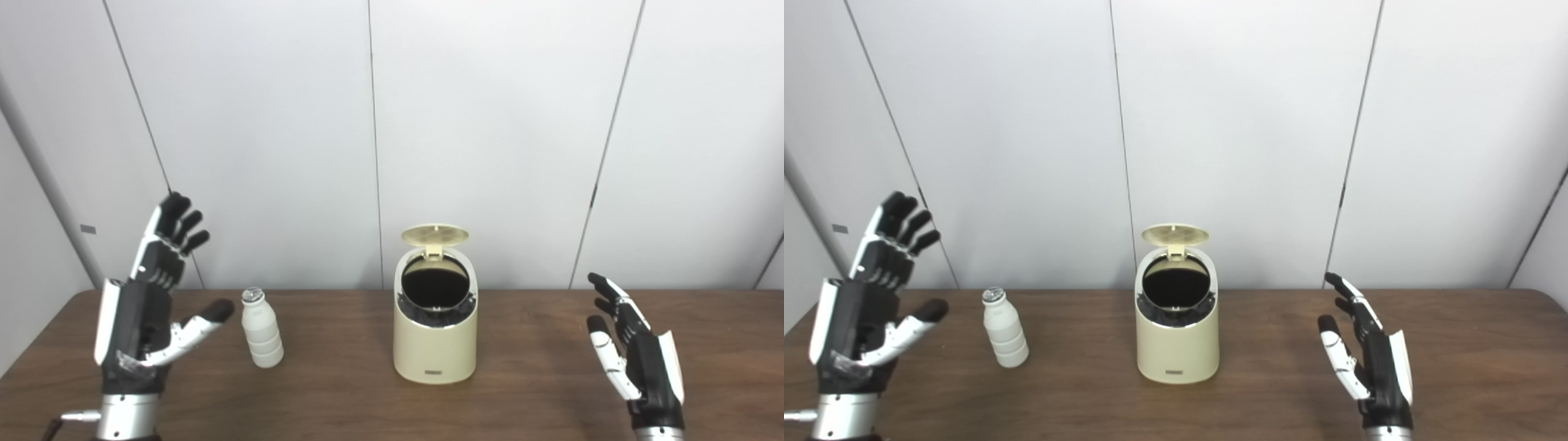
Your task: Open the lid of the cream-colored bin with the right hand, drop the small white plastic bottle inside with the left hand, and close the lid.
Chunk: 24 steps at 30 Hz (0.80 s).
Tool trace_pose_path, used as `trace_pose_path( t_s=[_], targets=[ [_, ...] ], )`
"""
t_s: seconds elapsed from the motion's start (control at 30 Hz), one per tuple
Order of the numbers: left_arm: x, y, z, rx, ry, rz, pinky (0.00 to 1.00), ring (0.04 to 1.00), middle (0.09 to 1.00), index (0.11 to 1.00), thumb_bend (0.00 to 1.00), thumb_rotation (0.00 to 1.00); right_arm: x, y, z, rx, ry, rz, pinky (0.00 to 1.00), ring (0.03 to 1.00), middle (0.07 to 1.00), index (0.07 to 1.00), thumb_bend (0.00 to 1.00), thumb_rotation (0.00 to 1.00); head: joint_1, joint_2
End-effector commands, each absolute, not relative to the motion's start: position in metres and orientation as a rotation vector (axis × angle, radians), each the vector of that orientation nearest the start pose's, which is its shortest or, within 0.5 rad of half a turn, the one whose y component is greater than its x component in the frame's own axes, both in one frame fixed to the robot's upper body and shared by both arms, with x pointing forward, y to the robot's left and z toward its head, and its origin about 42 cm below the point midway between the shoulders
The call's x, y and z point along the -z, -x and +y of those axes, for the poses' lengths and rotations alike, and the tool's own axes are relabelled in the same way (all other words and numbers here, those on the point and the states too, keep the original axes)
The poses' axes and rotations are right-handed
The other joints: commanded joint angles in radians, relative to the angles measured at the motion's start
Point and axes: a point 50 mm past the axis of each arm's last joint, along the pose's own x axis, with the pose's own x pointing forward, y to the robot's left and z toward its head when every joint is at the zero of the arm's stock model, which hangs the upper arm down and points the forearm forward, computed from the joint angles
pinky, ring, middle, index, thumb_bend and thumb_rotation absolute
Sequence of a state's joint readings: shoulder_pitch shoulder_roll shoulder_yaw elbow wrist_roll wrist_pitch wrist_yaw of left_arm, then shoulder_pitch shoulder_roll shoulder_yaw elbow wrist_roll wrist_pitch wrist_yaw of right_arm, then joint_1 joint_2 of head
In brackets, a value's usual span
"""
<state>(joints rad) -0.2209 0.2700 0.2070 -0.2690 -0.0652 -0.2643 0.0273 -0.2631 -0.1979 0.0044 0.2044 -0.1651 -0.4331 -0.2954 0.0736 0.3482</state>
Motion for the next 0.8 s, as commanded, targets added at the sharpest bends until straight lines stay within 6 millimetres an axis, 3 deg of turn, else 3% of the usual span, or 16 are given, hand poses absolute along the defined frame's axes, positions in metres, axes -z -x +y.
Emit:
trace_pose_path(
  t_s=[0.0,0.07,0.2,0.37,0.47,0.63,0.77],
  targets=[
    [-0.289,-0.313,0.318,-0.152,-0.223,-0.848,0.84,0.916,0.954,0.981,0.93,0.48,-0.18,-0.366,-0.27,0.183,0.269,-0.621,0.87,0.908,0.889,0.836,0.14,0.73,0.01,0.002],
    [-0.287,-0.316,0.324,-0.175,-0.218,-0.827,0.85,0.928,0.965,0.989,0.92,0.46,-0.179,-0.366,-0.272,0.179,0.272,-0.616,0.87,0.913,0.897,0.844,0.14,0.73,0.036,0.006],
    [-0.279,-0.326,0.329,-0.219,-0.243,-0.715,0.98,0.995,0.999,1.0,0.99,0.41,-0.178,-0.366,-0.275,0.167,0.29,-0.612,0.85,0.892,0.883,0.843,0.13,0.72,0.072,0.005],
    [-0.253,-0.34,0.328,-0.293,-0.334,-0.573,0.97,1.0,1.0,1.0,1.0,0.42,-0.18,-0.364,-0.284,0.166,0.287,-0.613,0.83,0.88,0.871,0.836,0.12,0.76,0.153,-0.01],
    [-0.236,-0.343,0.317,-0.365,-0.344,-0.468,0.91,1.0,1.0,1.0,1.0,0.4,-0.179,-0.362,-0.291,0.156,0.287,-0.599,0.8,0.866,0.859,0.811,0.1,0.72,0.206,-0.016],
    [-0.219,-0.346,0.3,-0.403,-0.33,-0.387,0.89,0.992,1.0,1.0,1.0,0.41,-0.18,-0.359,-0.295,0.134,0.245,-0.592,0.72,0.837,0.847,0.797,0.19,0.75,0.248,-0.016],
    [-0.207,-0.348,0.296,-0.405,-0.321,-0.348,0.85,0.965,0.999,1.0,1.0,0.4,-0.185,-0.357,-0.296,0.116,0.254,-0.61,0.63,0.782,0.808,0.763,0.23,0.83,0.263,-0.014]
  ],
)
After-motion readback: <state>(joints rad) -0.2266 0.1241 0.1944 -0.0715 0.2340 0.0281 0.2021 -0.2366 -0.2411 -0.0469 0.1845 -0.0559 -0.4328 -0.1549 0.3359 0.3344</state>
